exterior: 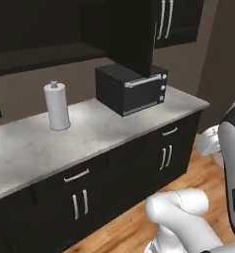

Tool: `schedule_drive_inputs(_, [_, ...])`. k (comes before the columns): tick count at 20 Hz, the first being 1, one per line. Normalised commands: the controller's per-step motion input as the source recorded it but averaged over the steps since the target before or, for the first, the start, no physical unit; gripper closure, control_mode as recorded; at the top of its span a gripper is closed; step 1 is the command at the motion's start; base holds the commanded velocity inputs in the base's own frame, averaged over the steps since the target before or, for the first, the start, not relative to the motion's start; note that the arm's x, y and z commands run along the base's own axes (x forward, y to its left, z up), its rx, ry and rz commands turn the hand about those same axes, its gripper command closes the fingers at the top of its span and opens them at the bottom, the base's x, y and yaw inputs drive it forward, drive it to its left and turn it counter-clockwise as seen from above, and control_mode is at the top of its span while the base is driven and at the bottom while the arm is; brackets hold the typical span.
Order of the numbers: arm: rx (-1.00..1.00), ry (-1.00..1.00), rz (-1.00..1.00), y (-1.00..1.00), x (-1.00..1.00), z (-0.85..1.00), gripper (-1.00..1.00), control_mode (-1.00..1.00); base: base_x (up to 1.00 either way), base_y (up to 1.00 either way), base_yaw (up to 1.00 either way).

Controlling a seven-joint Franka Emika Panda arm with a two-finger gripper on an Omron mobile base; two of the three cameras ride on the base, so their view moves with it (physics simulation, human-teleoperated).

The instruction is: There is a bowl on the dining counter. Grab a lemon wedge from the fridge and place it in the bowl. Then get the liquor bottle and glass cup from the cabinet and place them next to the bowl.

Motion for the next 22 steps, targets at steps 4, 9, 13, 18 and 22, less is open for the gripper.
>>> schedule_drive_inputs(4, [0.00, 0.00, 0.00, 0.00, 0.00, 0.00, 1.00, 1.00, 0.00, -0.62, -0.84])
schedule_drive_inputs(9, [0.00, 0.00, 0.00, 0.00, 0.00, 0.00, 1.00, 1.00, 0.00, -0.69, -0.81])
schedule_drive_inputs(13, [0.00, 0.00, 0.00, 0.00, 0.00, 0.00, 1.00, 1.00, 0.00, -0.69, -0.79])
schedule_drive_inputs(18, [0.00, 0.00, 0.00, 0.00, 0.00, 0.00, 1.00, 1.00, 0.00, -0.68, -0.76])
schedule_drive_inputs(22, [0.00, 0.00, 0.00, 0.00, 0.00, 0.00, 1.00, 1.00, 0.25, -0.59, -0.66])
